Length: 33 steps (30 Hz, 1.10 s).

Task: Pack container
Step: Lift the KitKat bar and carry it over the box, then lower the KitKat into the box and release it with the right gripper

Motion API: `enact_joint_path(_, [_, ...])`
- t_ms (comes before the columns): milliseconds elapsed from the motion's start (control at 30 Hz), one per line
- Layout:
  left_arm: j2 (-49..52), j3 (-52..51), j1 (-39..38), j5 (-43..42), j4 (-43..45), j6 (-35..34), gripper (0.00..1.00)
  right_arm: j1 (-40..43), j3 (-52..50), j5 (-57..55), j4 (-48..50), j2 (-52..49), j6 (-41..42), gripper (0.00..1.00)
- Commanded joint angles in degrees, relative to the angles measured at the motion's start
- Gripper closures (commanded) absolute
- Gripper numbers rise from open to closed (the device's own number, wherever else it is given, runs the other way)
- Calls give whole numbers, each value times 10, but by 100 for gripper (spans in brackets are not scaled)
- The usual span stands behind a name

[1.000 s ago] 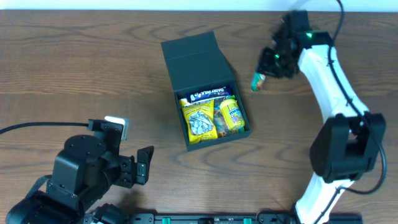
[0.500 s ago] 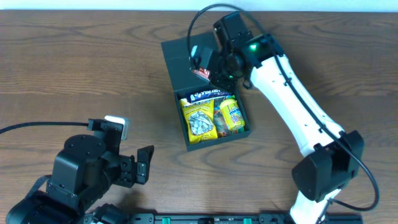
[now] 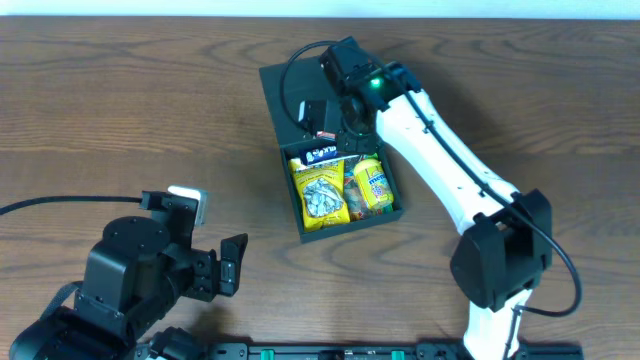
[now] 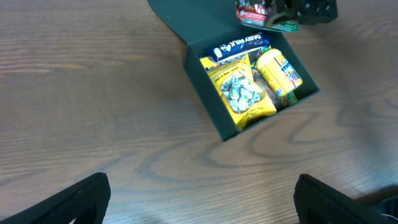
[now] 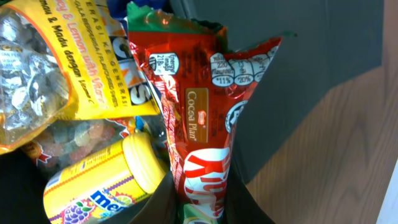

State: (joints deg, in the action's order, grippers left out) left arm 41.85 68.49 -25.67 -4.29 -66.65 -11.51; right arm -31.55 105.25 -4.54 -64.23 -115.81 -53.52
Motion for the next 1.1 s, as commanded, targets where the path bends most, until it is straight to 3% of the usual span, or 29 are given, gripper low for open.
enact_joint_path(0, [-1,12,1,3,0,13,5,-14,-2,10,1,-15,-19,99])
enact_joint_path(267, [-1,12,1,3,0,13,5,-32,-15,16,3,-35,-19,99])
enact_joint_path(300, [-1,12,1,3,0,13,5,-33,-18,15,6,-35,-18,92])
enact_joint_path(333, [-1,12,1,3,0,13,5,-33,-19,15,7,-35,-18,64])
enact_joint_path(367, [-1,12,1,3,0,13,4,-33,-19,15,8,-35,-16,1])
enact_joint_path(700, [-1,12,1,3,0,13,5,-34,-19,-113,57,-34,63,1])
enact_joint_path(833, [-1,12,1,3,0,13,5,-34,-19,-103,60,-34,63,1])
enact_joint_path(900, [-1,12,1,3,0,15,5,-34,-19,-64,59,-34,63,7])
enact_joint_path(933, [-1,12,2,3,0,15,5,-34,-19,-39,59,-34,64,18])
enact_joint_path(967, [-1,12,1,3,0,17,5,-34,-19,-18,61,-34,64,37])
enact_joint_path(1000, [-1,12,1,3,0,17,5,-34,-19,-2,64,-35,73,74])
enact_joint_path(1033, [-1,12,1,3,0,17,5,-34,-19,5,72,-35,97,94])
enact_joint_path(1067, [-1,12,2,3,1,17,5,-33,-19,5,83,-34,136,99])
